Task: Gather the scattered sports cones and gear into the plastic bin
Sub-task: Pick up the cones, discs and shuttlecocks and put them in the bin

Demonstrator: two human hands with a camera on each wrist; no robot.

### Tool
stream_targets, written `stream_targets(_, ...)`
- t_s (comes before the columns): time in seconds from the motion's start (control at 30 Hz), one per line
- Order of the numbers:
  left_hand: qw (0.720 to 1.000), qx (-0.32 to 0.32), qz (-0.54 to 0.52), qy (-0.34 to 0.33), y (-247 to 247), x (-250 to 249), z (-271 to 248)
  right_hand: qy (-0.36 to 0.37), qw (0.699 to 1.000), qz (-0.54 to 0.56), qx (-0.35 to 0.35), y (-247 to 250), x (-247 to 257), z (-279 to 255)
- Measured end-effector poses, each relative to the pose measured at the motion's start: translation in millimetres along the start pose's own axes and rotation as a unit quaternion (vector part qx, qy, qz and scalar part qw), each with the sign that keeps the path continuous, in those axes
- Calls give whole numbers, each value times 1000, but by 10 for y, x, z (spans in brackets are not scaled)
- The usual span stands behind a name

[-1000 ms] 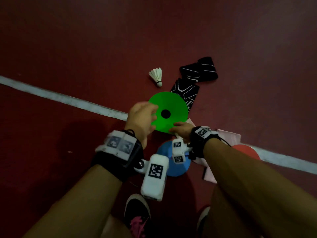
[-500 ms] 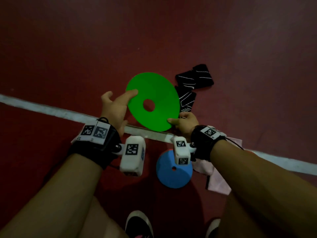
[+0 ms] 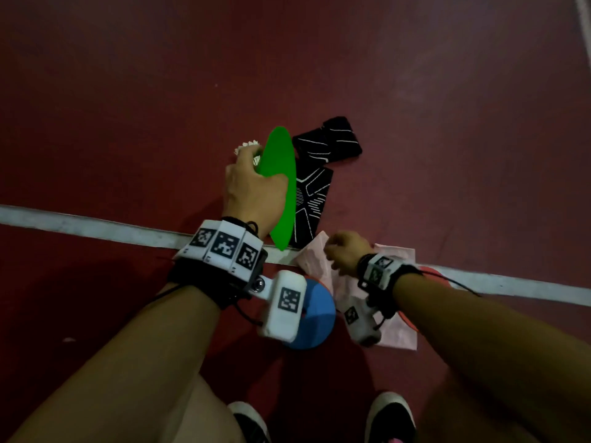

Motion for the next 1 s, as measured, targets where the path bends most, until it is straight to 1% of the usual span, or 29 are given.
stream_targets(0.03,1000,9,12,-6,-12,-5,-5,-1,997,-77,-1,-97,-59,10)
stream_targets(0.07,1000,20,17,-7,-25,2,-19,-12,993,-119,-2,-225,-131,32)
stream_targets(0.17,999,46,14,-1,-72,21,-104,-50,978,-200,33,-676,-374,39)
stream_targets(0.23,999,48,11,0,-73,47,-121,-35,962,-268,33,-916,-530,34)
stream_targets(0.27,999,42,12,0,-60,66,-105,-23,961,-273,22,-977,-579,33)
stream_targets(0.33,999,33,24,-5,-31,96,-86,-18,971,-240,2,-1036,-682,49)
stream_targets(0.43,999,34,26,-13,-32,119,-80,-14,978,-204,-35,-989,-727,22)
stream_targets(0.5,999,33,32,-18,-62,110,-79,17,972,-223,-64,-965,-717,-29)
stream_targets(0.57,998,37,37,-21,-108,96,-89,48,960,-259,-89,-986,-728,-89)
stream_targets(0.63,998,47,38,-28,-154,68,-102,58,952,-283,-96,-1049,-775,-157)
stream_targets(0.7,997,51,41,-32,-173,13,-114,31,963,-258,-74,-1068,-794,-229)
stream_targets(0.77,998,45,39,-30,-157,-69,-199,9,978,-206,-34,-962,-708,-365)
stream_targets(0.83,999,30,23,-6,-119,-96,-307,13,986,-164,-15,-748,-512,-561)
stream_targets(0.9,999,-1,12,42,97,-146,-587,19,991,-134,-8,-357,-209,-992)
stream_targets(0.93,997,-19,6,69,302,-253,-809,25,992,-126,-8,-91,3,-1313)
stream_targets(1.0,994,-46,3,104,668,-412,-1153,29,993,-113,-11,389,399,-1778)
Point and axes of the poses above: each hand's wrist, its own z-axis towards the middle knuckle, its own y-axis out of the back of the hand, x = y × z, the point moved 6 cm from there along z, towards the middle knuckle, and after that the axes turned 4 degrees about -y, right-handed, at the moved point
